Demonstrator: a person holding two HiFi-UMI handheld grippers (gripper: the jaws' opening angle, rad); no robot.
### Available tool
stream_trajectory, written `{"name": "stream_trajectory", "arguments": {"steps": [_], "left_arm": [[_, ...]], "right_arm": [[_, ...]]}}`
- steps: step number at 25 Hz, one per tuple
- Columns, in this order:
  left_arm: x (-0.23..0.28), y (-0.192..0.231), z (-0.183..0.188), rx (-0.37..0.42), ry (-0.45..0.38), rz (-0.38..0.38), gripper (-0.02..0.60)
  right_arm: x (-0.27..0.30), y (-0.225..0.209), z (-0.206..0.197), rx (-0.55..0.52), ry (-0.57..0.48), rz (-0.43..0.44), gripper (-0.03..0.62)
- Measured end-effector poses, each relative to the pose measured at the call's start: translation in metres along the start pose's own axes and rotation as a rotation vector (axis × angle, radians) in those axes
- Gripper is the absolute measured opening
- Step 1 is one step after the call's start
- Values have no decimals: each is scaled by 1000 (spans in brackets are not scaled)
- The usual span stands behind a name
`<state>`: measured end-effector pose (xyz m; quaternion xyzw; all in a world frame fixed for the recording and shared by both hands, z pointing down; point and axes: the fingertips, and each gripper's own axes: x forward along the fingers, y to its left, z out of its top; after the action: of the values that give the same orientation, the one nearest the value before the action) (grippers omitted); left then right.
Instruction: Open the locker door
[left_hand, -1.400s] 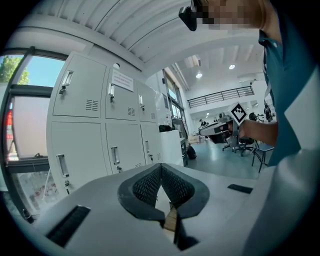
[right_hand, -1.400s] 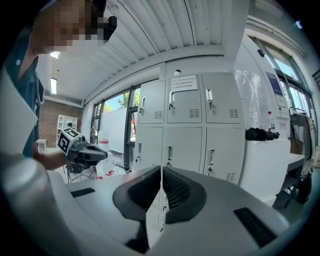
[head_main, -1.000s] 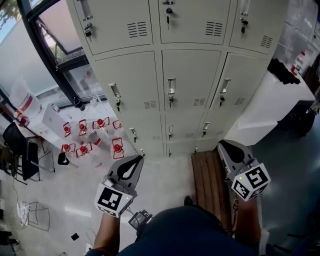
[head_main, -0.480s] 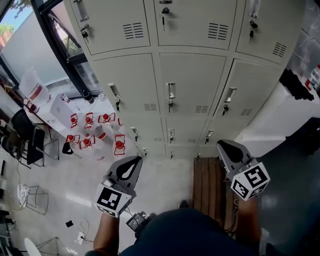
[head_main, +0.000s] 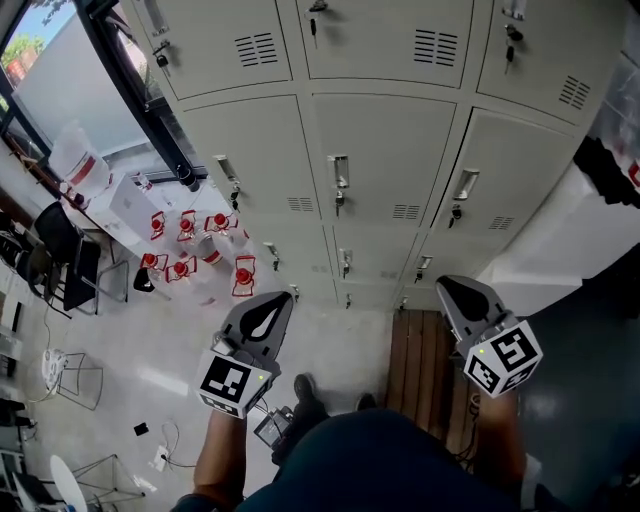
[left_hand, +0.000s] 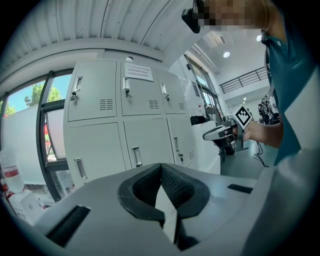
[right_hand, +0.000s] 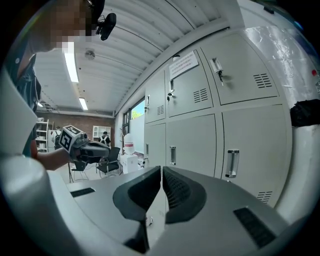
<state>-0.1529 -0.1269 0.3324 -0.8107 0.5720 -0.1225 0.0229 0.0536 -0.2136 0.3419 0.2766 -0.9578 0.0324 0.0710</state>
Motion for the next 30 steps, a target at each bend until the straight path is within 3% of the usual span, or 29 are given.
{"name": "stream_trajectory", "arguments": {"steps": [10,20,30], "left_arm": [[72,21,0,70,-13,-63,17],[142,51,3,45,-30,-106,17],[212,83,-4,13,-42,-71,18]], "right_arm": [[-16,-42,-10,32,29,-139,37],[-12,-64,-19,71,50,-246,37],[-7,-91,-42,119,91,-322,37]]}}
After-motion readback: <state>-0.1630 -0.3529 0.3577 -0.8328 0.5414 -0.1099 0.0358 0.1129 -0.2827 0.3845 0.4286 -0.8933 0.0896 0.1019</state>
